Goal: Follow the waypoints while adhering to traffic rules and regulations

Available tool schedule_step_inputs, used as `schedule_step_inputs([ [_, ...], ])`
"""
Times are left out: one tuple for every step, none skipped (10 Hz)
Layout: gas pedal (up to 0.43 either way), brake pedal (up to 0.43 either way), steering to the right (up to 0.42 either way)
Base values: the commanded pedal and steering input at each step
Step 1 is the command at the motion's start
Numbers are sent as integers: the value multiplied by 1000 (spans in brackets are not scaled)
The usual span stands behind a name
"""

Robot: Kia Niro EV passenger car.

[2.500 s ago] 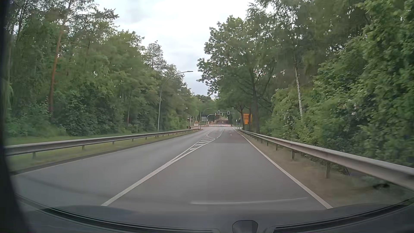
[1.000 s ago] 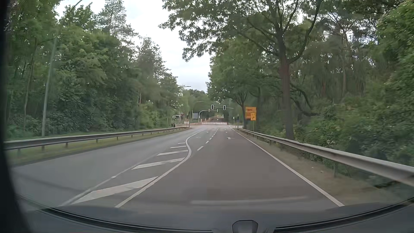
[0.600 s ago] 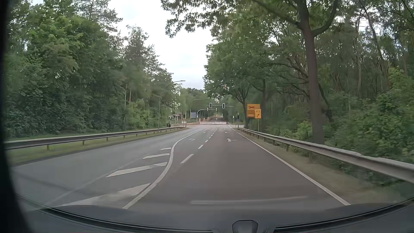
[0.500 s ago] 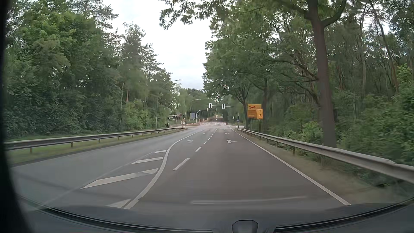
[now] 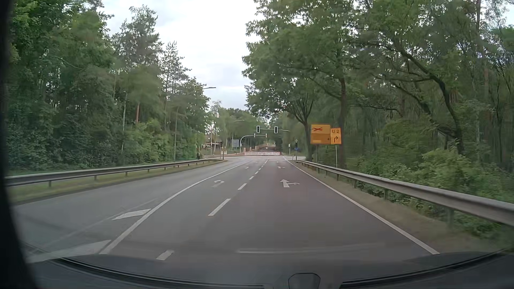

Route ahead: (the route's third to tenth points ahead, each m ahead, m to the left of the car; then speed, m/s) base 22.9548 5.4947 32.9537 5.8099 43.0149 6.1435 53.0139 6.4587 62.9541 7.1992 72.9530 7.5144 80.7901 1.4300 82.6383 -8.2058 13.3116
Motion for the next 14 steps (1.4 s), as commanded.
schedule_step_inputs([
  [0,128,8],
  [0,152,8],
  [0,159,8],
  [0,171,8],
  [0,183,8],
  [0,183,7],
  [0,183,7],
  [0,189,5],
  [0,195,5],
  [0,207,4],
  [0,207,4],
  [0,213,4],
  [0,220,2],
  [0,226,1],
])
